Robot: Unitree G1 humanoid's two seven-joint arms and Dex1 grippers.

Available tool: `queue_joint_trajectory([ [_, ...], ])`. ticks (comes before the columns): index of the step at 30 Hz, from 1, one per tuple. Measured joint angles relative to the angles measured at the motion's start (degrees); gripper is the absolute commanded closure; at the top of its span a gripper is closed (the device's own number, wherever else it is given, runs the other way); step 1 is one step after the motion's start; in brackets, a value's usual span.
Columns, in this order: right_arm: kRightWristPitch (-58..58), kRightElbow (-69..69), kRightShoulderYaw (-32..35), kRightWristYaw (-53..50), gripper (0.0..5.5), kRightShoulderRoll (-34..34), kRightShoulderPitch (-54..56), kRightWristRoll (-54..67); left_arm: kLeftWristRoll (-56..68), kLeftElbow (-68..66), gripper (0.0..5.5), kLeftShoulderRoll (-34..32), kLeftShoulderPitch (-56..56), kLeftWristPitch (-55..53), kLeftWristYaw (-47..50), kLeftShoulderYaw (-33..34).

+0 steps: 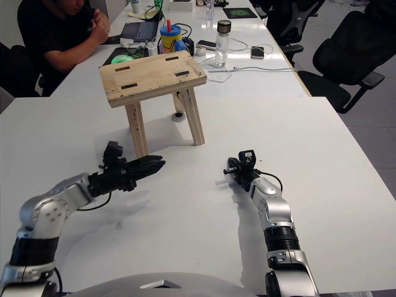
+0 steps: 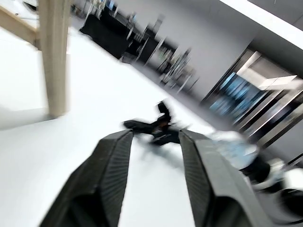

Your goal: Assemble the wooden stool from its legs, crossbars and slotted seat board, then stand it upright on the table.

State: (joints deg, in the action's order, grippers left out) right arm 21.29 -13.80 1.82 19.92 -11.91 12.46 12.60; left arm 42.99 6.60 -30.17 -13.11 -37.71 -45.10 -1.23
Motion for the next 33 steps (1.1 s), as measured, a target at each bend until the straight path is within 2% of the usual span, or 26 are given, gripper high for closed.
queue_joint_trajectory([
  [3, -0.3, -0.6, -0.3, 0.3, 5.50, 0.2, 0.6, -0.5, -13.1, -15.3, 4.82, -0.6, -8.6, 11.5, -1.2, -4.4],
  [7, -0.7, -1.0, -0.6, 0.5, 5.50, 0.3, 1.0, -0.7, -23.7, -34.6, 5.46, -1.0, -19.0, 23.4, -0.6, -7.9],
  [11, -0.8, -1.9, -1.1, 0.9, 5.50, 0.4, 1.7, -0.9, -35.6, -54.6, 5.46, -1.7, -30.9, 34.8, 8.0, -12.0],
  [15, -0.8, -2.4, -3.4, 1.6, 5.50, 0.6, 2.4, -2.0, -48.2, -73.0, 5.46, -2.7, -42.9, 46.0, 20.9, -15.4],
  [17, -1.1, -2.8, -4.0, 1.5, 5.50, 1.1, 2.8, -2.6, -49.5, -75.1, 5.46, -2.5, -44.3, 50.9, 21.8, -15.0],
  [19, -2.1, -4.0, -3.7, 1.3, 5.50, 1.9, 3.6, -2.6, -47.6, -75.1, 5.46, 0.5, -41.4, 55.3, 20.8, -12.2],
  [23, -5.7, -6.7, -2.2, 0.1, 5.50, 2.8, 4.6, -2.8, -33.3, -70.0, 5.46, 11.0, -29.2, 58.5, 16.4, 0.2],
  [27, -11.5, -10.6, 1.1, -4.7, 5.50, 3.6, 8.6, -3.2, -24.6, -61.4, 5.46, 16.1, -25.3, 59.2, 19.6, 9.1],
  [30, -16.0, -15.6, 3.2, -11.8, 5.50, 4.9, 15.2, -5.1, -22.7, -56.0, 5.46, 20.9, -24.4, 57.9, 21.7, 10.8],
  [33, -19.1, -20.7, 1.7, -17.7, 5.50, 4.8, 20.3, -10.4, -23.6, -53.3, 5.46, 23.6, -24.7, 56.6, 25.0, 10.5],
])
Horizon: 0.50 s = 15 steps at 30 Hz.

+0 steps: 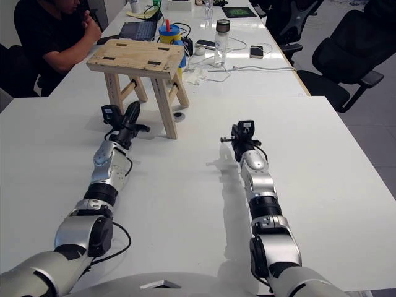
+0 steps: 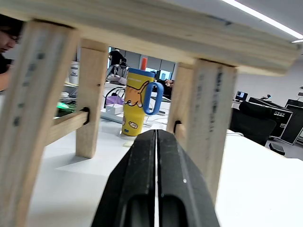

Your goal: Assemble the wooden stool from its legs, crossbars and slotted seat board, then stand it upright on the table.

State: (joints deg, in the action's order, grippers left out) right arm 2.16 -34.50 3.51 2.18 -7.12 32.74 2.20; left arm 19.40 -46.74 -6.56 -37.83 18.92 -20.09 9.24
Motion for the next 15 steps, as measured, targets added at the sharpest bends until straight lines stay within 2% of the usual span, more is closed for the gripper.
queue_joint_trajectory([
  [5, -9.6, -6.6, -1.8, -3.1, 5.50, 0.9, 5.2, -4.0, -3.3, 0.2, 5.46, -0.1, -4.3, -1.4, 2.9, -0.2],
  [15, -15.0, -12.4, 0.6, 0.4, 5.50, 0.8, 5.1, -1.7, -8.9, -1.9, 5.46, -0.3, -4.7, 0.7, 6.5, -1.2],
])
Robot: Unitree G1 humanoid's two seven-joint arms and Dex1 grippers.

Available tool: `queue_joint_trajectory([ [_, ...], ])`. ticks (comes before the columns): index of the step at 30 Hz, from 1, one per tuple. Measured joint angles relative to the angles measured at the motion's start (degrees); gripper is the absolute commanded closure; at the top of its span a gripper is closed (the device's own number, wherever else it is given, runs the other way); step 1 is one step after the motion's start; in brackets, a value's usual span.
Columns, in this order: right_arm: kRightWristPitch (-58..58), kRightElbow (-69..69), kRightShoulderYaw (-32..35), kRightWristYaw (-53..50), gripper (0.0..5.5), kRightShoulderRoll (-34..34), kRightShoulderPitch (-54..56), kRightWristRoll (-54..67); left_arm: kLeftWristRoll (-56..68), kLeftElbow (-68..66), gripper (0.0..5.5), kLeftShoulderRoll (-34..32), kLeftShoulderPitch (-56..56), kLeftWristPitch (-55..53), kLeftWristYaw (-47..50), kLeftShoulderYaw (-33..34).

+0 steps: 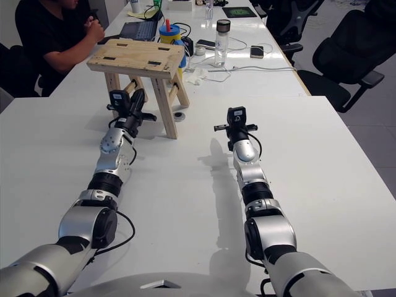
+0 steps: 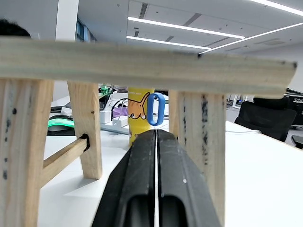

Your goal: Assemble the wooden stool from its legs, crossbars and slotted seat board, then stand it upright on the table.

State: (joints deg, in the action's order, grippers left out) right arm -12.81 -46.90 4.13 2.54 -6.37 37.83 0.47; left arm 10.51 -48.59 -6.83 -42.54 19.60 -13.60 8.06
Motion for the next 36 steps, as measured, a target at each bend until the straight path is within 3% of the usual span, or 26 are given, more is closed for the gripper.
queue_joint_trajectory([
  [9, -1.9, -0.7, 0.2, 1.8, 5.50, -0.9, 0.1, 0.2, -2.8, -0.8, 5.46, 2.5, 0.1, 3.1, 3.1, -1.0],
  [36, -3.5, -4.4, 0.9, 6.1, 5.50, 0.5, 1.6, 0.6, -4.1, -5.6, 5.46, 2.0, -0.6, 5.1, 4.6, -0.8],
])
